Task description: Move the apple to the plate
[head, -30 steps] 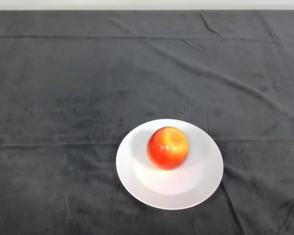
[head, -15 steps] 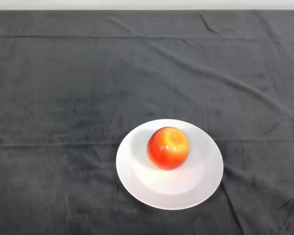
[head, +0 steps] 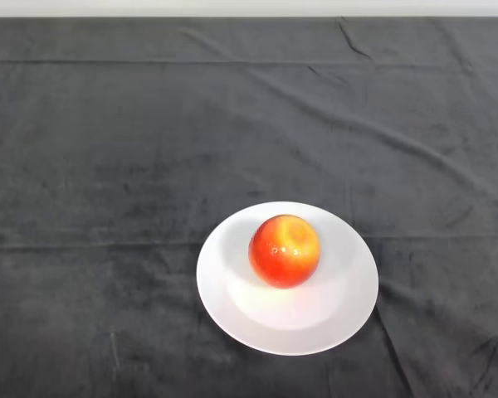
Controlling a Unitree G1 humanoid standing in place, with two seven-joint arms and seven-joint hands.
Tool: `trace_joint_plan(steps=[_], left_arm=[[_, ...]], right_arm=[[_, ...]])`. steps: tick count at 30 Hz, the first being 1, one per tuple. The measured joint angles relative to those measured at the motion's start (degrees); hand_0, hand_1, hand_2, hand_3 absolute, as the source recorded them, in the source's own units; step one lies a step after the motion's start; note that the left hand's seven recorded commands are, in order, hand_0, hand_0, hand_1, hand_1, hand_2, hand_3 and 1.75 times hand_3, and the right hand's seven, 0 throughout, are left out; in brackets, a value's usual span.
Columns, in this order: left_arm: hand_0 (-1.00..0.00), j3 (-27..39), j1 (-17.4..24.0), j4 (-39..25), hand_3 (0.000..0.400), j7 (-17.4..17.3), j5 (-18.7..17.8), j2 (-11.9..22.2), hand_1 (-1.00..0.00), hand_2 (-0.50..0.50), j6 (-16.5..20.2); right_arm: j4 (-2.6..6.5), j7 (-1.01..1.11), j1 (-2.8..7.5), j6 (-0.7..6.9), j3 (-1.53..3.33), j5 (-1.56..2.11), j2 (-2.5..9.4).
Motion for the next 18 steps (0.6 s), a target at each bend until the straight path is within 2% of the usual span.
trace_joint_plan(steps=[18], left_arm=[[0.00, -0.01, 0.00, 0.00, 0.000, -0.74, -0.71, 0.00, 0.00, 0.00, 0.00]], right_arm=[[0.01, 0.00, 0.00, -0.01, 0.00, 0.00, 0.00]])
